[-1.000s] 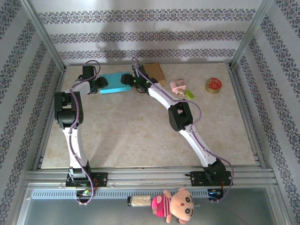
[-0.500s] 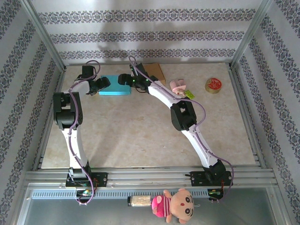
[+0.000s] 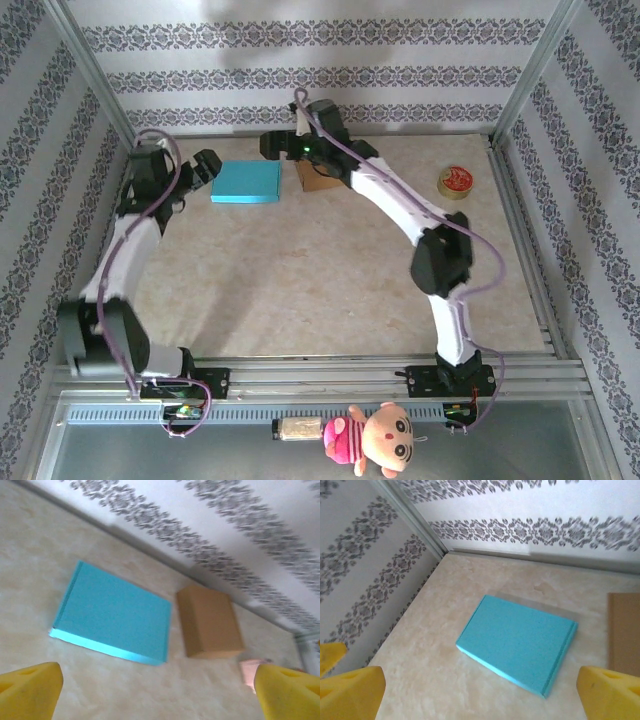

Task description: Fold the paper box

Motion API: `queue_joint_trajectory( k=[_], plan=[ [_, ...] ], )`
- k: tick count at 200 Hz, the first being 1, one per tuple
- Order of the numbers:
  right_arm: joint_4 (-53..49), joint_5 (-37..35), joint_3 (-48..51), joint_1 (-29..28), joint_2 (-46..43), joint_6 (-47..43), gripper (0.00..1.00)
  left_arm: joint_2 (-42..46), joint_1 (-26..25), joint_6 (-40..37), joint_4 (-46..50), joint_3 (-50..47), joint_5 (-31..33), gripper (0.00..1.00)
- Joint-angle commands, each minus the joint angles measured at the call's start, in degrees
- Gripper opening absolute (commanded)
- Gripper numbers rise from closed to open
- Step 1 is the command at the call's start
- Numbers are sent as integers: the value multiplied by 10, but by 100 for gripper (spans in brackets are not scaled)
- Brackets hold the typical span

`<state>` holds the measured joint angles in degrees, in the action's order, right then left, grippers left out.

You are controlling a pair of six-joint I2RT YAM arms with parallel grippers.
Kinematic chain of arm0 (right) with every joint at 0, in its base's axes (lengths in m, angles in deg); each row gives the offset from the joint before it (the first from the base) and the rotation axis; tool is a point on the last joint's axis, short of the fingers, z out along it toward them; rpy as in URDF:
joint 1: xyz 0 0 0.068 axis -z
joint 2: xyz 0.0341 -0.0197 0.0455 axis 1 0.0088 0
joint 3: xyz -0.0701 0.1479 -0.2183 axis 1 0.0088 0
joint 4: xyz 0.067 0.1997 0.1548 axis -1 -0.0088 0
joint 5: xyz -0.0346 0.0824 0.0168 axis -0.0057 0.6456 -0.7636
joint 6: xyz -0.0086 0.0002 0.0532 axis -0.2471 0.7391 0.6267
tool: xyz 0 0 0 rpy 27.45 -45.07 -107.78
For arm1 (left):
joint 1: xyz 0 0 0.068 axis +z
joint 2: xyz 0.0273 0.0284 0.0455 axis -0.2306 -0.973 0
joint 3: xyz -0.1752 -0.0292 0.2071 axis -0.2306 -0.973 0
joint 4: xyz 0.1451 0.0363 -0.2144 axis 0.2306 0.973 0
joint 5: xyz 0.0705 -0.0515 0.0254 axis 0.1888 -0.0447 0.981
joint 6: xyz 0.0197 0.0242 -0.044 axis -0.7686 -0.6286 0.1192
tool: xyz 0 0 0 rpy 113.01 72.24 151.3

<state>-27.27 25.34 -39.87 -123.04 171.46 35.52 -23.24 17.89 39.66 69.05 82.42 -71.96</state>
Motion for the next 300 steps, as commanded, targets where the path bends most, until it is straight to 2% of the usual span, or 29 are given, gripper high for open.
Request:
queue_joint_trajectory(
  k=[1, 34, 55, 79, 101, 118, 139, 156, 175, 185, 199, 209, 217, 223, 240, 262, 300],
  plan=[
    [27, -29, 119, 15, -139, -87, 98, 102, -28, 19, -14, -71, -2, 100],
    [47, -84, 344, 54, -333, -108, 98, 270, -78, -14, 50, -165, 56, 100],
    [45, -119, 477, 87, -442, -99, 98, 341, -113, -27, 95, -204, 108, 100],
    [70, -183, 624, 118, -538, -102, 98, 364, -150, -47, 138, -237, 194, 100],
    [137, -225, 745, 168, -585, -96, 98, 348, -157, -93, 117, -281, 248, 100],
    [184, -233, 796, 216, -578, -82, 98, 340, -157, -141, 72, -313, 291, 100],
    [235, -236, 821, 275, -523, -78, 98, 334, -158, -210, 3, -348, 327, 100],
    [240, -211, 789, 315, -465, -95, 98, 325, -159, -254, -39, -368, 354, 100],
    [279, -222, 759, 335, -373, -128, 98, 307, -158, -287, -74, -381, 364, 100],
    [301, -191, 748, 348, -330, -130, 98, 295, -159, -298, -89, -387, 366, 100],
    [396, -175, 763, 343, -294, -151, 98, 279, -159, -303, -92, -389, 369, 100],
    [407, -234, 760, 319, -291, -178, 98, 273, -159, -308, -97, -395, 368, 99],
    [470, -240, 784, 310, -284, -192, 98, 271, -158, -312, -103, -401, 371, 100],
    [473, -246, 792, 302, -289, -201, 98, 270, -159, -315, -109, -407, 372, 100],
    [528, -191, 829, 299, -303, -219, 98, 266, -159, -325, -129, -420, 375, 99],
    [575, -52, 858, 355, -308, -197, 98, 253, -155, -344, -219, -456, 346, 99],
    [575, -51, 858, 355, -307, -199, 98, 158, -142, -353, -332, -465, 323, 99]
  ],
)
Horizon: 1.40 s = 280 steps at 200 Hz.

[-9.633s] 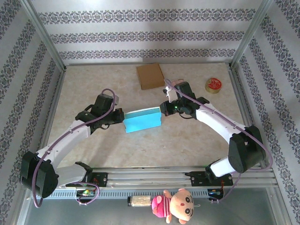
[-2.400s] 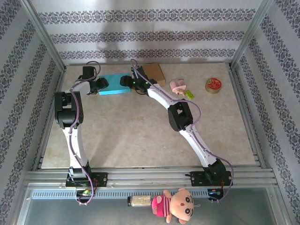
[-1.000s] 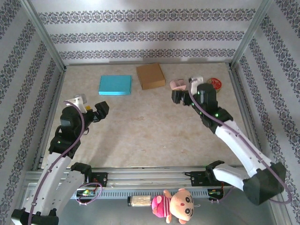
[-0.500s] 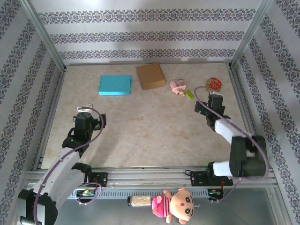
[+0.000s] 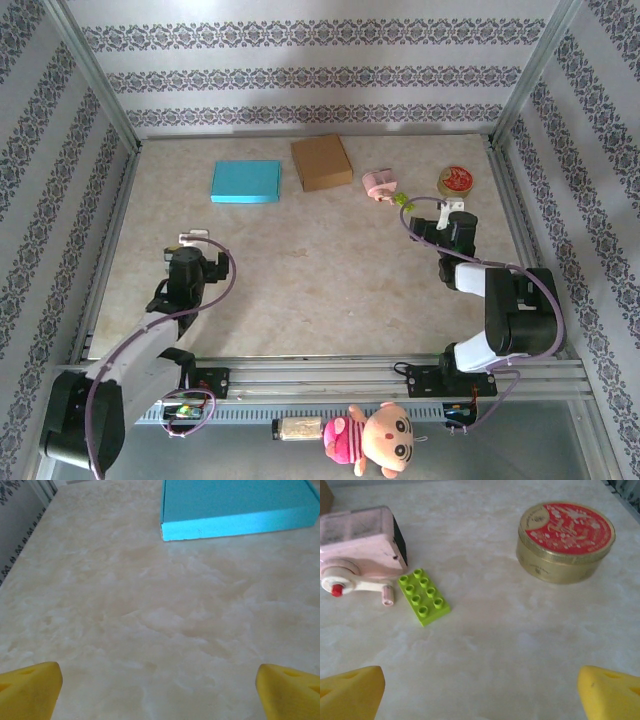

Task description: Fold the paper box

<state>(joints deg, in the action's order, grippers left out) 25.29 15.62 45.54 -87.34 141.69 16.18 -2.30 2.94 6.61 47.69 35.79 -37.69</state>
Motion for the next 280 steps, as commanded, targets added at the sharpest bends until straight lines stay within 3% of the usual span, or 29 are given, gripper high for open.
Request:
queue_joint_trajectory(
  k=[1, 35, 44, 56, 71, 98, 130, 139, 149, 166, 177, 186, 198, 210, 228, 240, 280],
  plan=[
    [50, 46, 4, -2, -9, -5, 98, -53, 8, -23, -121, 2, -20, 99],
    [58, 51, 12, -3, -11, -9, 98, -152, 22, -27, -223, 17, -36, 99],
    [96, 42, 31, -10, -3, -15, 98, -167, 30, -23, -238, 22, -43, 99],
    [233, 44, 70, -10, 31, -5, 98, -181, 41, -17, -253, 25, -54, 99],
    [138, 47, 47, -13, 6, -18, 98, -190, 51, -12, -261, 28, -66, 99],
    [162, -29, 52, -30, 13, -15, 98, -217, 90, 5, -273, 43, -108, 99],
    [161, -29, 52, -30, 13, -15, 98, -285, 162, 72, -315, 70, -189, 99],
    [161, -30, 52, -31, 13, -15, 98, -325, 165, 71, -378, 68, -207, 99],
    [162, -29, 52, -30, 13, -15, 98, -312, 160, 56, -291, 95, -220, 99],
    [162, -29, 52, -30, 12, -15, 98, -342, 155, 32, -351, 87, -268, 99],
    [161, -29, 52, -30, 12, -15, 98, -355, 133, 7, -362, 74, -252, 99],
    [161, -29, 52, -30, 12, -15, 98, -387, 130, 10, -482, 44, -249, 99],
    [161, -29, 52, -31, 13, -15, 98, -355, 129, 24, -467, 20, -197, 99],
    [161, -29, 52, -30, 12, -15, 98, -382, 129, 31, -522, 16, -181, 99],
    [161, -29, 52, -30, 13, -15, 98, -363, 129, 28, -410, 56, -184, 99],
    [162, -28, 52, -30, 13, -14, 98, -377, 125, 28, -445, 54, -172, 99],
    [161, -28, 52, -29, 12, -14, 98, -373, 124, 29, -433, 56, -170, 99]
  ],
)
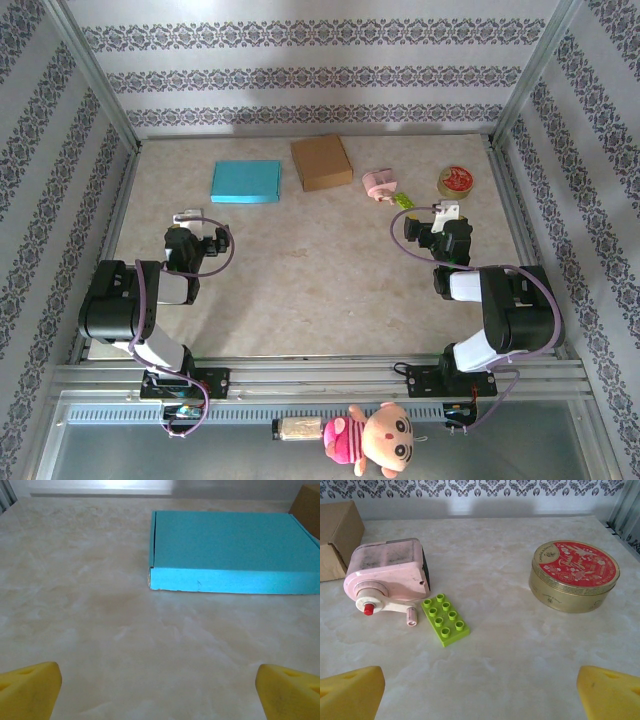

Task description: Fold the paper box

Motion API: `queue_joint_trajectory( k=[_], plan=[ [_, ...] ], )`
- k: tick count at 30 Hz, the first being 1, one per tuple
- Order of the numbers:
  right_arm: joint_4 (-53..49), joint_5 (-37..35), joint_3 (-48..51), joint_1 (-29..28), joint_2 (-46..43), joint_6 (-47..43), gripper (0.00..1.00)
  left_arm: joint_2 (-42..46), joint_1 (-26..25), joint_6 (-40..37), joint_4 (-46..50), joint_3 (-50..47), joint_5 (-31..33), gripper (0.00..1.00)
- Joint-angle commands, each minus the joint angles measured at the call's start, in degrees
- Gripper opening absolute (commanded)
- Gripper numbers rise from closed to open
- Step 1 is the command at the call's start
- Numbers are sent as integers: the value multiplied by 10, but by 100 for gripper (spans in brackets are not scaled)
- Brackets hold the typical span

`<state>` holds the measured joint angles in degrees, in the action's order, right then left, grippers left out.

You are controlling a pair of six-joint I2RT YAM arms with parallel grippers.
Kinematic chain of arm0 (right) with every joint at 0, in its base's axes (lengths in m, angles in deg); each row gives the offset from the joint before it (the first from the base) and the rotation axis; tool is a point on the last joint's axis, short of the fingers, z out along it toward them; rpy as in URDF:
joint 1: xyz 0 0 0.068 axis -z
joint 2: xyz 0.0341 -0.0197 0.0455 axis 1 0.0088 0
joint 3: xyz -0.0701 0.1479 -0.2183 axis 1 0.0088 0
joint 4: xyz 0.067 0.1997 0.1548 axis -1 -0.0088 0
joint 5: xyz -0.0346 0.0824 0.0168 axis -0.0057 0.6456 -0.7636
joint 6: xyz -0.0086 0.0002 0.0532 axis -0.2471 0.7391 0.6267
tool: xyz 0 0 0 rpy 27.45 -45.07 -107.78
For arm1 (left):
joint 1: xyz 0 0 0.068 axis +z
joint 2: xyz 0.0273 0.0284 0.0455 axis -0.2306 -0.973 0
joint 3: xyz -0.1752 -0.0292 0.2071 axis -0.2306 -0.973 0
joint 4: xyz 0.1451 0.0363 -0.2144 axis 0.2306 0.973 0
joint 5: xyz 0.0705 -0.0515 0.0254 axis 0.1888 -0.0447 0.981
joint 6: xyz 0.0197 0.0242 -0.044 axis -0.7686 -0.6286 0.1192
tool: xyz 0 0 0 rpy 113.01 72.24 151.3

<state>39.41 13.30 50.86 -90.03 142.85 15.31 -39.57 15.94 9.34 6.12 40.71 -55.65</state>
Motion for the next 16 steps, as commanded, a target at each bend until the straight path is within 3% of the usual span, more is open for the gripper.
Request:
queue_joint_trajectory(
  k=[1, 16],
  plan=[
    [20, -5, -1, -3, 1, -5, 98, -1, -6, 2, -17, 7, 10, 99],
    [19, -3, -2, -2, 1, -6, 98, 0, -6, 1, -16, 7, 8, 99]
  ],
)
